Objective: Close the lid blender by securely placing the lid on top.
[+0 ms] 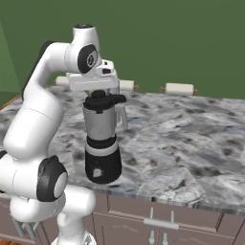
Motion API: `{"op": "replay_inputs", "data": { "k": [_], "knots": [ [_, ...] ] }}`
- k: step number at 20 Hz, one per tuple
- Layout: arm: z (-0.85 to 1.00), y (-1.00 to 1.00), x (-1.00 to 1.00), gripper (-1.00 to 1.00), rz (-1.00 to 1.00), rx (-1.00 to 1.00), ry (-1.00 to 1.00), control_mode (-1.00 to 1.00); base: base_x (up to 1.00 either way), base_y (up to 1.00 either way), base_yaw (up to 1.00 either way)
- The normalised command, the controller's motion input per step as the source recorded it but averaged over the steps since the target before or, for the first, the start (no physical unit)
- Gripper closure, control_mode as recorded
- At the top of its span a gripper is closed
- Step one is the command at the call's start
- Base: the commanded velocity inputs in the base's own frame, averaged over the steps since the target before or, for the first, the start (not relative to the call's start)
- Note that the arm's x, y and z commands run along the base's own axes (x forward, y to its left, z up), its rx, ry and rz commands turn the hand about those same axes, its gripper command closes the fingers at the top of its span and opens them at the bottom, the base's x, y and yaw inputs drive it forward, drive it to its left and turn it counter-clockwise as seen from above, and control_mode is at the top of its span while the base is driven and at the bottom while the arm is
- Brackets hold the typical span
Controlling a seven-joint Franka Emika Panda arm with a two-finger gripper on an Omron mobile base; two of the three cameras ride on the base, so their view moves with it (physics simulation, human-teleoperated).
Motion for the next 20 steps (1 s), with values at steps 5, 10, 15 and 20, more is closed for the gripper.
{"op": "replay_inputs", "data": {
  "k": [5,10,15,20],
  "knots": [
    [-0.15,0.0,0.0,1.0,0.0,0.0,0.1,-1.0,0.0,0.0,0.0],
    [-0.33,0.0,-0.13,1.0,0.0,0.0,0.06,-1.0,0.0,0.0,0.0],
    [-0.51,0.0,-0.34,1.0,0.0,0.0,0.0,-1.0,0.0,0.0,0.0],
    [-0.44,0.0,-0.2,-1.0,0.0,0.0,0.0,-1.0,0.0,0.0,0.0]
  ]
}}
